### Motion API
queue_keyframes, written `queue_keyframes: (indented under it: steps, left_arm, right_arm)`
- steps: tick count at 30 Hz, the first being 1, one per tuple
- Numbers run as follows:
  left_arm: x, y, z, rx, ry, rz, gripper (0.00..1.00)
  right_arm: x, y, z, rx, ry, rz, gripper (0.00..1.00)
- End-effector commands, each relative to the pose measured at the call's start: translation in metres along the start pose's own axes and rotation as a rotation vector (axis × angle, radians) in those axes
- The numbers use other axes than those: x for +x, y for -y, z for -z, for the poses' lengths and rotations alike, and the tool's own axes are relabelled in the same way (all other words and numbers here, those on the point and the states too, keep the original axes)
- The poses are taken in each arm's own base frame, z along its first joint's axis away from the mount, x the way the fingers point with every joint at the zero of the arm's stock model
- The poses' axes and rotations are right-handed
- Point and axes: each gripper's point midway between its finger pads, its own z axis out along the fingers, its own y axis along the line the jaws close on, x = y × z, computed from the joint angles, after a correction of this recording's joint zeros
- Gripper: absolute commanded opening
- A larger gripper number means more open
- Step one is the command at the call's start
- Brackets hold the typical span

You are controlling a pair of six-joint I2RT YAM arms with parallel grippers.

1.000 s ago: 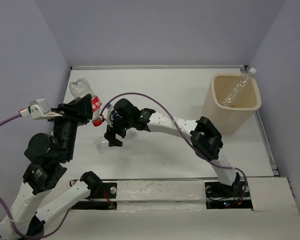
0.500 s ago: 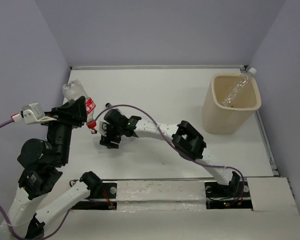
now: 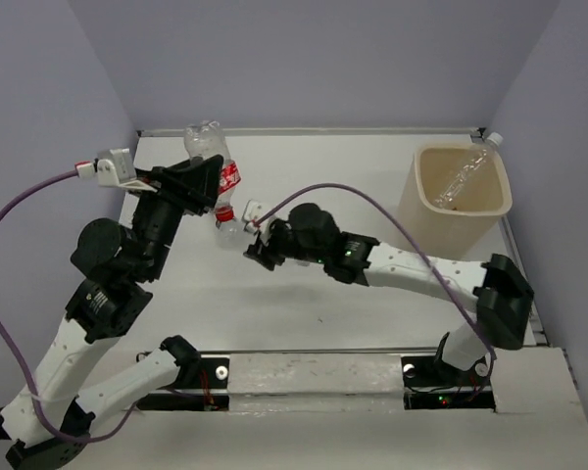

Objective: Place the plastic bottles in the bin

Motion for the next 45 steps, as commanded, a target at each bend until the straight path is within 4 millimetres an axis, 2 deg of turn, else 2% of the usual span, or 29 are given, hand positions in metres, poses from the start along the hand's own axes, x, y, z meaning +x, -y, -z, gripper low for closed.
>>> queue_keyframes:
  steps: [1,3,4,8,9,11,12,13,15,18,19,20,21,22,24,25,26,27,29,31,32,34,35,36,39,41,42,44,45]
  left_arm:
    - [-0.027,0.074,-0.02,0.293,0.059,0.131,0.29]
    - [-0.019,0.092,-0.034,0.361,0.047,0.16,0.29]
    - [-0.018,0.099,-0.038,0.385,0.044,0.186,0.29]
    - [-0.002,0.12,-0.065,0.445,0.03,0.239,0.29]
    - [0.012,0.126,-0.077,0.451,0.012,0.246,0.29]
    - [0.014,0.14,-0.087,0.477,0.015,0.247,0.29]
    - [0.03,0.144,-0.1,0.471,-0.004,0.239,0.29]
    - [0.037,0.154,-0.103,0.486,-0.015,0.243,0.29]
    - [0.051,0.166,-0.121,0.499,-0.024,0.234,0.29]
    - [0.057,0.185,-0.137,0.524,-0.027,0.241,0.29]
    - [0.08,0.192,-0.145,0.547,-0.073,0.234,0.29]
    - [0.078,0.2,-0.147,0.563,-0.07,0.244,0.29]
    - [0.095,0.202,-0.154,0.561,-0.096,0.239,0.29]
    - [0.1,0.204,-0.157,0.565,-0.102,0.233,0.29]
    - [0.115,0.209,-0.162,0.566,-0.12,0.226,0.29]
    - [0.121,0.21,-0.164,0.567,-0.128,0.222,0.29]
    - [0.123,0.21,-0.165,0.565,-0.128,0.217,0.29]
    - [0.126,0.209,-0.167,0.561,-0.131,0.211,0.29]
    - [0.134,0.209,-0.172,0.552,-0.134,0.199,0.29]
    - [0.145,0.209,-0.178,0.541,-0.144,0.192,0.29]
    - [0.142,0.212,-0.18,0.547,-0.135,0.192,0.29]
    - [0.148,0.217,-0.185,0.551,-0.13,0.179,0.29]
    - [0.15,0.219,-0.187,0.548,-0.128,0.176,0.29]
    - [0.159,0.218,-0.191,0.543,-0.137,0.17,0.29]
    - [0.17,0.227,-0.196,0.555,-0.139,0.165,0.29]
    - [0.17,0.236,-0.198,0.57,-0.129,0.165,0.29]
    - [0.182,0.235,-0.202,0.566,-0.142,0.159,0.29]
    - [0.181,0.242,-0.206,0.577,-0.128,0.167,0.29]
    - [0.192,0.244,-0.208,0.578,-0.14,0.163,0.29]
  right_arm:
    - [-0.05,0.126,0.096,0.45,0.205,-0.069,0.21]
    - [-0.054,0.157,0.135,0.561,0.242,-0.088,0.21]
    - [-0.061,0.184,0.175,0.664,0.29,-0.093,0.2]
    - [-0.082,0.233,0.259,0.894,0.398,-0.109,0.2]
    - [-0.082,0.254,0.293,0.993,0.426,-0.124,0.19]
    - [-0.083,0.271,0.325,1.08,0.471,-0.136,0.17]
    - [-0.071,0.286,0.347,1.149,0.485,-0.162,0.16]
    - [-0.073,0.292,0.363,1.188,0.534,-0.159,0.16]
    - [-0.053,0.311,0.387,1.266,0.57,-0.199,0.16]
    - [-0.029,0.324,0.405,1.328,0.595,-0.24,0.15]
    - [-0.011,0.331,0.418,1.373,0.618,-0.258,0.15]
    - [0.002,0.335,0.42,1.37,0.649,-0.306,0.14]
    - [0.013,0.337,0.421,1.364,0.657,-0.331,0.13]
    - [0.038,0.339,0.43,1.399,0.655,-0.357,0.12]
    - [0.066,0.34,0.424,1.387,0.67,-0.427,0.11]
    - [0.07,0.338,0.42,1.371,0.687,-0.425,0.11]
    - [0.089,0.333,0.412,1.363,0.658,-0.451,0.11]
    - [0.092,0.33,0.409,1.352,0.665,-0.456,0.11]
    - [0.086,0.324,0.409,1.327,0.702,-0.432,0.13]
    - [0.069,0.322,0.411,1.301,0.707,-0.387,0.15]
    - [0.061,0.322,0.415,1.303,0.71,-0.372,0.17]
    - [0.042,0.32,0.421,1.296,0.706,-0.341,0.28]
    - [0.039,0.32,0.422,1.295,0.7,-0.337,0.36]
    - [0.033,0.317,0.418,1.259,0.692,-0.327,0.58]
    - [0.038,0.308,0.422,1.277,0.679,-0.371,0.89]
    - [0.038,0.301,0.424,1.276,0.678,-0.394,0.97]
    - [0.04,0.299,0.423,1.277,0.664,-0.411,0.98]
    - [0.025,0.292,0.431,1.275,0.687,-0.4,0.98]
    - [0.02,0.29,0.433,1.272,0.69,-0.401,0.98]
